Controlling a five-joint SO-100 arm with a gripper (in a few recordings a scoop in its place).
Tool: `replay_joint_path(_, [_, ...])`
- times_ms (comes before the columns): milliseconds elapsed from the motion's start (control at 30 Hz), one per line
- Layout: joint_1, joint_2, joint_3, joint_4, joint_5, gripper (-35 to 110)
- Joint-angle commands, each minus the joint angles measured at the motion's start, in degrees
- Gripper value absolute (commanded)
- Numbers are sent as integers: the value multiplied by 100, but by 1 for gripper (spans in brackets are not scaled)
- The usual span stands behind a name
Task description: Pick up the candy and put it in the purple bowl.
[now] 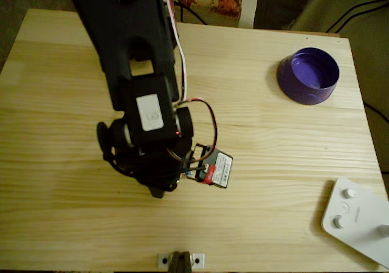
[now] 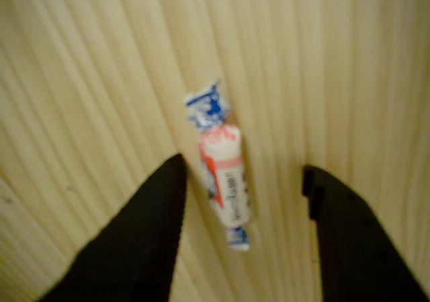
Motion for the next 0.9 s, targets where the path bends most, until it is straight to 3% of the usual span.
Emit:
replay_joint_path(0, [70, 132, -149, 123, -44, 38])
replay_joint_path(300, [105, 202, 62, 193, 9, 38])
replay_joint_path(433, [88, 220, 70, 193, 9, 26])
replay_joint_path(867, [-97, 360, 158, 185, 158, 11])
